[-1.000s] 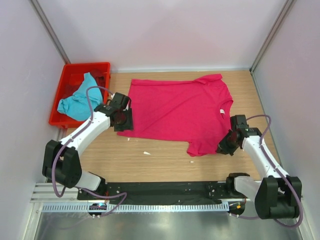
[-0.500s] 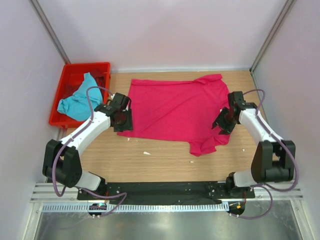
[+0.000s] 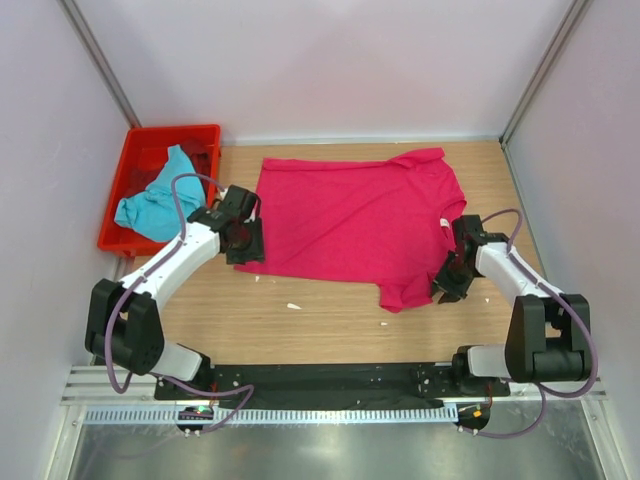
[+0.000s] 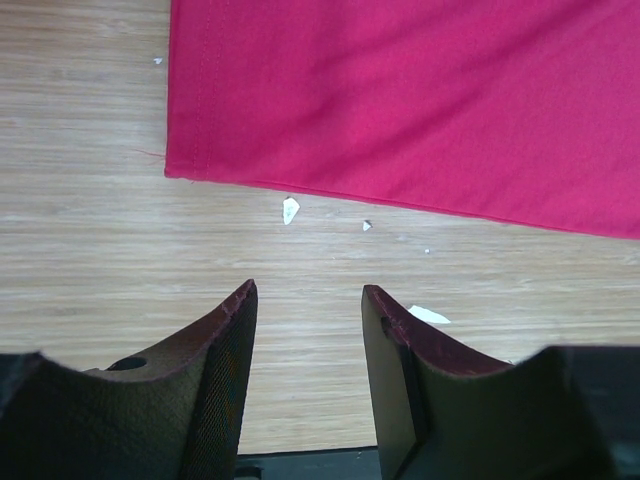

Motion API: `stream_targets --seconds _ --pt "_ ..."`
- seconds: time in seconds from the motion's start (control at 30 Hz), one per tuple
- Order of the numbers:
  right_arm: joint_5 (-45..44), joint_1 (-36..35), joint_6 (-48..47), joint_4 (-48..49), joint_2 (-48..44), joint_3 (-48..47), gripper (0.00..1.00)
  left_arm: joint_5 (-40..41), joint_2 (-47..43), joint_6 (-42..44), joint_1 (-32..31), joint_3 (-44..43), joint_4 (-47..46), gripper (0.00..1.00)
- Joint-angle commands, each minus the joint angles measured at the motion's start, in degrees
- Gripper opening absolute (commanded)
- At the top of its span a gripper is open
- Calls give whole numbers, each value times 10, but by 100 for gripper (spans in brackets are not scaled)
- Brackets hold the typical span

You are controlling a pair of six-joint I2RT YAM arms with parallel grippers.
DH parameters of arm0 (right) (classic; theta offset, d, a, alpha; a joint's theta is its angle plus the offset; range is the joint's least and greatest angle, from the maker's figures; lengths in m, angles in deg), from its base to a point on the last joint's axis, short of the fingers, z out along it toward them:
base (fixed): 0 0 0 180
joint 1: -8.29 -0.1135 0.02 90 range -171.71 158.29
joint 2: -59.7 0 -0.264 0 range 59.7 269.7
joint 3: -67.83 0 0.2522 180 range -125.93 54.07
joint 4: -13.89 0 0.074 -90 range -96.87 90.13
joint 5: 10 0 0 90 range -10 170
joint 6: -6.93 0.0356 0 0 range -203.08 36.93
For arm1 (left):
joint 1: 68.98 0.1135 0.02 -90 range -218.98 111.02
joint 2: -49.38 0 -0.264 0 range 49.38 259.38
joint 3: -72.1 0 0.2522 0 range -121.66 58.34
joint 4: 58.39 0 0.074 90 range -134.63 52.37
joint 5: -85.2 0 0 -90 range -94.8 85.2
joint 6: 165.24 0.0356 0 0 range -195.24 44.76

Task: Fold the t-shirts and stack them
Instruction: Fold the tshirt

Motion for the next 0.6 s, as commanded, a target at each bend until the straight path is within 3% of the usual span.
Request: stream_targets --seconds 0.0,0.57 --pt "-7 -2 -10 34 13 6 34 -10 -7 10 10 -23 8 48" --pt "20 -2 8 94 72 31 33 -24 -1 7 29 -15 -3 48"
